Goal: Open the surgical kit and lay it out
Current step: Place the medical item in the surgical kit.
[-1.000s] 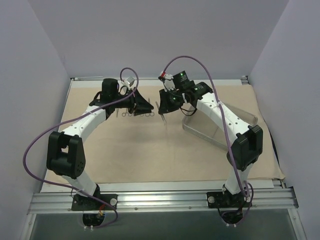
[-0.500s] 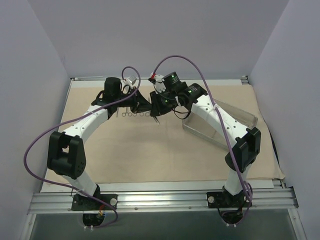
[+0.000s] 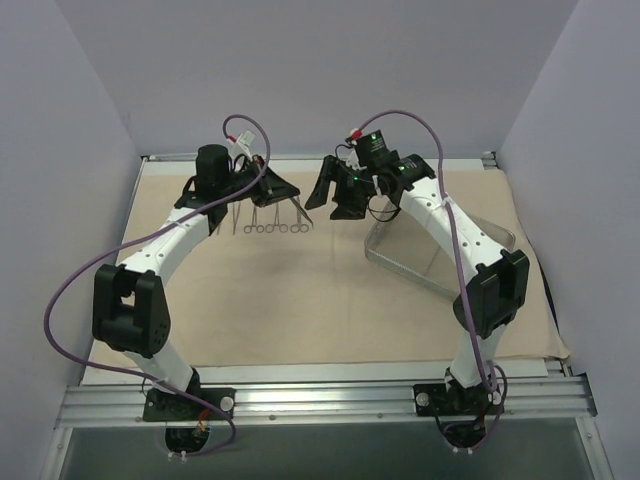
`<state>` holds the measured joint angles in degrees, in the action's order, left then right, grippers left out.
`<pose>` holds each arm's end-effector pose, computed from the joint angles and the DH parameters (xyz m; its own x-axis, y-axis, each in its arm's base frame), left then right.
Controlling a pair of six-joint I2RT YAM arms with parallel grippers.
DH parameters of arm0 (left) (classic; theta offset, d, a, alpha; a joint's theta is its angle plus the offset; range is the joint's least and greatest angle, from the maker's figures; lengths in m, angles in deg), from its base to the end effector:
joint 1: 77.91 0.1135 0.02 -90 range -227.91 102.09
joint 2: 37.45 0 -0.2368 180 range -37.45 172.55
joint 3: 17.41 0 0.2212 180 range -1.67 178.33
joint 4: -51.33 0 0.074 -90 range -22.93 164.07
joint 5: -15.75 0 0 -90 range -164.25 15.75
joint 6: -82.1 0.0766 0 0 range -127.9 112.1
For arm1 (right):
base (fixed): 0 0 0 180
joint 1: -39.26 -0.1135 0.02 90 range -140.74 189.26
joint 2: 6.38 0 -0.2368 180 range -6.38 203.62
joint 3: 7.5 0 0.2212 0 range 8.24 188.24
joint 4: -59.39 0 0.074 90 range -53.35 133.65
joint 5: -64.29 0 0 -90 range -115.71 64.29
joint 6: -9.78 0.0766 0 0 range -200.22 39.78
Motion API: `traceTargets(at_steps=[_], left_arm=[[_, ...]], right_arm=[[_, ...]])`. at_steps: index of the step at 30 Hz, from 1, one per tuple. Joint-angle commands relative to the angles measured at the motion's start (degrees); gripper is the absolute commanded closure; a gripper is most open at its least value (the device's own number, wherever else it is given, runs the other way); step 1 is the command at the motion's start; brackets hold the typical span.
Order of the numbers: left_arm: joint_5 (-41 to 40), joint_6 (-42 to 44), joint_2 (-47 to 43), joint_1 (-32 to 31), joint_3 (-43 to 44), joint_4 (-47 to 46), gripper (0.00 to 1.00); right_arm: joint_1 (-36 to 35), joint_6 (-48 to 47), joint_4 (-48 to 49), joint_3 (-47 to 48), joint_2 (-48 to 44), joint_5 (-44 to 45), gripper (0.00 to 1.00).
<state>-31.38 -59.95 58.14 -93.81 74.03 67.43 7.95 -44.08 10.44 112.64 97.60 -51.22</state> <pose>0.3567 -0.1558 0.2881 -0.8471 -0.3596 -0.3913 0.2385 0.4007 -0.8846 0.3331 0.2412 0.3273 -0.8327 0.1165 -0.5413 -0.3557 0.6367 0.6841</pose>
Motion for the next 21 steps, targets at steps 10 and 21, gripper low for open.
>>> traceTargets(at_steps=[10,21], left_arm=[[-12.1,20.1,-7.4,-0.5,3.7,-14.4,0.98],[-12.4,29.2,-7.0,-2.5,7.4,-9.2,0.98]], right_arm=[[1.7,63.9,27.4,-21.2,-14.4,2.2,0.29],[-2.0,81.5,34.4,-18.1,-10.6,10.7,0.29]])
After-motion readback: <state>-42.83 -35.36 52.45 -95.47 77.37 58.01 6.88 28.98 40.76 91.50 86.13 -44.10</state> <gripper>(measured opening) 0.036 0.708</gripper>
